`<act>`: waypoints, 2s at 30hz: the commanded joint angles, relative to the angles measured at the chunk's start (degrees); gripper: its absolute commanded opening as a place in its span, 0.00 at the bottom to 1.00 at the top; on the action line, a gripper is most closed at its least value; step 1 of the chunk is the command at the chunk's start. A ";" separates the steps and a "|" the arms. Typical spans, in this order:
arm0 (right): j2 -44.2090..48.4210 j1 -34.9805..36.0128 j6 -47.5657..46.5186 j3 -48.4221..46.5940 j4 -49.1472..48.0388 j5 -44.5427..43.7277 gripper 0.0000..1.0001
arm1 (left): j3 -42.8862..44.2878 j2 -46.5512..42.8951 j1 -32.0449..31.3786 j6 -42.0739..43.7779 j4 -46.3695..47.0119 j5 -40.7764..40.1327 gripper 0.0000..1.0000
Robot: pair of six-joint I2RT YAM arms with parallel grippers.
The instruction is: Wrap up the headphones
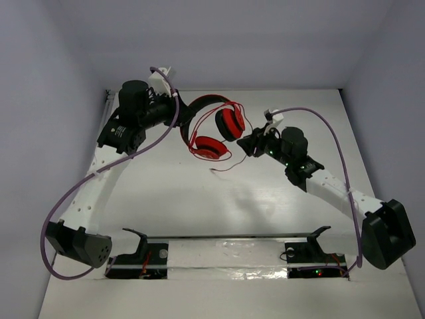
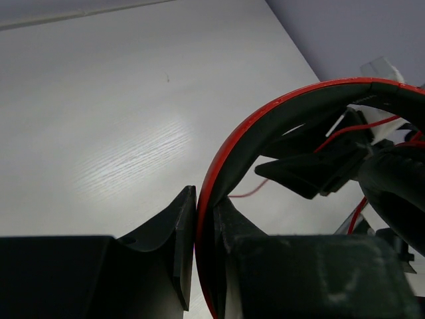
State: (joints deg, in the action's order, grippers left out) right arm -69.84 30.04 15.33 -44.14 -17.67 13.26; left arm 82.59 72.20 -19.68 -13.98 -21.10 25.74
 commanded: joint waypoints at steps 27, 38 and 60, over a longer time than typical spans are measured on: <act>-12.51 -1.30 11.65 4.59 -25.06 12.25 0.42 | 9.26 1.62 3.07 -10.10 7.83 6.52 0.00; 0.92 -1.30 12.71 8.10 -11.95 -7.91 0.00 | 10.67 1.62 3.07 -10.63 8.44 6.17 0.00; -15.39 1.59 10.77 6.43 -23.10 3.43 0.57 | 11.81 0.66 3.07 -11.33 7.92 6.87 0.00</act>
State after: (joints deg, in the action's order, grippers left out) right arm -83.20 30.85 25.67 -35.33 -34.46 12.47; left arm 90.32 74.76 -16.86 -23.03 -17.47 31.22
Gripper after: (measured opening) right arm 0.579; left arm 0.098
